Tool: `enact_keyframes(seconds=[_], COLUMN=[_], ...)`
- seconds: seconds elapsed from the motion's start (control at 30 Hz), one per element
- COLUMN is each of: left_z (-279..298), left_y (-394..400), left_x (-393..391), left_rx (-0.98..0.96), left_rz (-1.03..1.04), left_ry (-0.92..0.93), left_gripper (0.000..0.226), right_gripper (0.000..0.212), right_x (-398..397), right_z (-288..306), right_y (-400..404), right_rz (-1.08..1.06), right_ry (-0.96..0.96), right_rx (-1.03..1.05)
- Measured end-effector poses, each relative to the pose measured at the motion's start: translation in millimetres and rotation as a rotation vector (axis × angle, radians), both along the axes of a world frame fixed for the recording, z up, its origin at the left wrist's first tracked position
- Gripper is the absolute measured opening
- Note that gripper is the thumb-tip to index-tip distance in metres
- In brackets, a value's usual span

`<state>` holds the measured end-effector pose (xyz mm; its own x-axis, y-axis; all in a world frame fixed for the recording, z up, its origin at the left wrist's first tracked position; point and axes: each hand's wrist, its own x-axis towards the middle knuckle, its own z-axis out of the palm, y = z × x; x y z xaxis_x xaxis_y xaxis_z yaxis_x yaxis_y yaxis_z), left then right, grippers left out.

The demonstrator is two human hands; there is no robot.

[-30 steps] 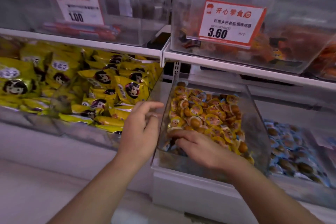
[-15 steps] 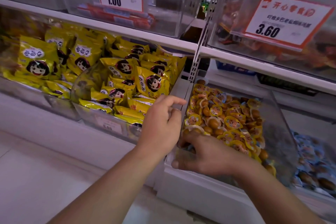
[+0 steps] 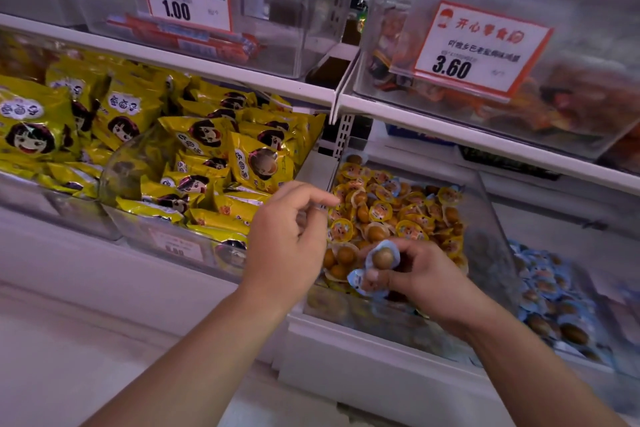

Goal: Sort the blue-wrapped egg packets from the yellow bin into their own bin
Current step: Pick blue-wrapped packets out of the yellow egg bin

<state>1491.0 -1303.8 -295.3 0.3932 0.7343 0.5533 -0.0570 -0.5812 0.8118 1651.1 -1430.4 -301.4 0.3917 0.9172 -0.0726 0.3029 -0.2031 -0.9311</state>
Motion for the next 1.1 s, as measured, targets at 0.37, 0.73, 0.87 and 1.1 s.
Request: enact_keyframes(seconds=[0.37,0.73,0.87,1.1], left_z=[-28.2,-27.5,-28.7,-25.3], left_y=[-43.2,-24.2,-21.5,-26.0], left_x=[40.6,40.0,30.4,24.3], left_rx=[0.129,0.298,0.294,0.381], left_rz=[-0.304,-0.518,-0.588,-0.385], left_ry=[0.310,0.771,0.863,1.063], left_gripper=[0.044,0.058,0.024,0.041], right_gripper=[0.030,0.019,0.017,0.022], right_x=[-1.0,80.1,119.8,126.9], right_z=[14.3,47.6,20.0,21.3], right_y=[-10.5,-95.8,-132.9,-135.1], right_rz=[-0.423,-0.651,-0.681,-0.947], right_ry=[0.870,0.260,-0.018,-0.231], right_rx=[0.344,0.357,-0.040,0.183])
